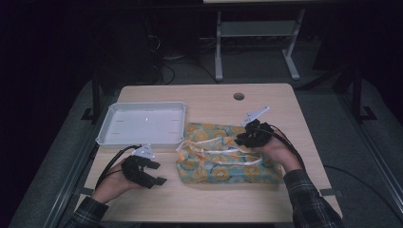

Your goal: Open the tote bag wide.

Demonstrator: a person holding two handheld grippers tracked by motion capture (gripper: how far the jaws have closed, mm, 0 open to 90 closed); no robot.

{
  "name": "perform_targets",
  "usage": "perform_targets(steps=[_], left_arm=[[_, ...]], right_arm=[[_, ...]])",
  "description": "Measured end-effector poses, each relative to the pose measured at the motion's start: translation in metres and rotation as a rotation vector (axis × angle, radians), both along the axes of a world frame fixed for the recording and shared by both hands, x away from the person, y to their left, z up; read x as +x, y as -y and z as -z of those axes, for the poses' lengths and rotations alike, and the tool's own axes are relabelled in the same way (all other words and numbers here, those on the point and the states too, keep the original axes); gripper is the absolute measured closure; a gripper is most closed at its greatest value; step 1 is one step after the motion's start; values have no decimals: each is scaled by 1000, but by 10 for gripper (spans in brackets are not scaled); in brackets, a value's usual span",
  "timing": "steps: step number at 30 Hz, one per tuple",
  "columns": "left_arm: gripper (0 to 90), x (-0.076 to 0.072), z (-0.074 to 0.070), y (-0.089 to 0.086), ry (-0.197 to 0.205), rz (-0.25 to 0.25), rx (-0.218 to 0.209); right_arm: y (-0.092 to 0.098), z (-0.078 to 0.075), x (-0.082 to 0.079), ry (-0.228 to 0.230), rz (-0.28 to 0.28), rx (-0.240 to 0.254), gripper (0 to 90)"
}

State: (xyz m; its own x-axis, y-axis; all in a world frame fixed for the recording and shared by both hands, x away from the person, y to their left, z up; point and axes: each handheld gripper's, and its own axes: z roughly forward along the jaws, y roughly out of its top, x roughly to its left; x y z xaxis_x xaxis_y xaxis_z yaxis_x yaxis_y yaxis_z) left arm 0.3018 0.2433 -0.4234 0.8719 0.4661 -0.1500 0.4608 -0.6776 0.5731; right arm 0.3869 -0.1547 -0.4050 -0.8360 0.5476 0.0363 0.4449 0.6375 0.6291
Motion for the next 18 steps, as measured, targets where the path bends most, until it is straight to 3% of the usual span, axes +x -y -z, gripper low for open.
perform_targets(steps=[3, 10, 18], left_arm=[[302, 0, 2, 2, -4, 7, 0], [302, 0, 4, 4, -3, 23, 4], [292, 1, 8, 3, 2, 21, 7]], right_arm=[[-1, -1, 0, 6, -9, 1, 887], [-2, -17, 4, 45, -5, 42, 892], [-8, -29, 35, 68, 28, 63, 891]])
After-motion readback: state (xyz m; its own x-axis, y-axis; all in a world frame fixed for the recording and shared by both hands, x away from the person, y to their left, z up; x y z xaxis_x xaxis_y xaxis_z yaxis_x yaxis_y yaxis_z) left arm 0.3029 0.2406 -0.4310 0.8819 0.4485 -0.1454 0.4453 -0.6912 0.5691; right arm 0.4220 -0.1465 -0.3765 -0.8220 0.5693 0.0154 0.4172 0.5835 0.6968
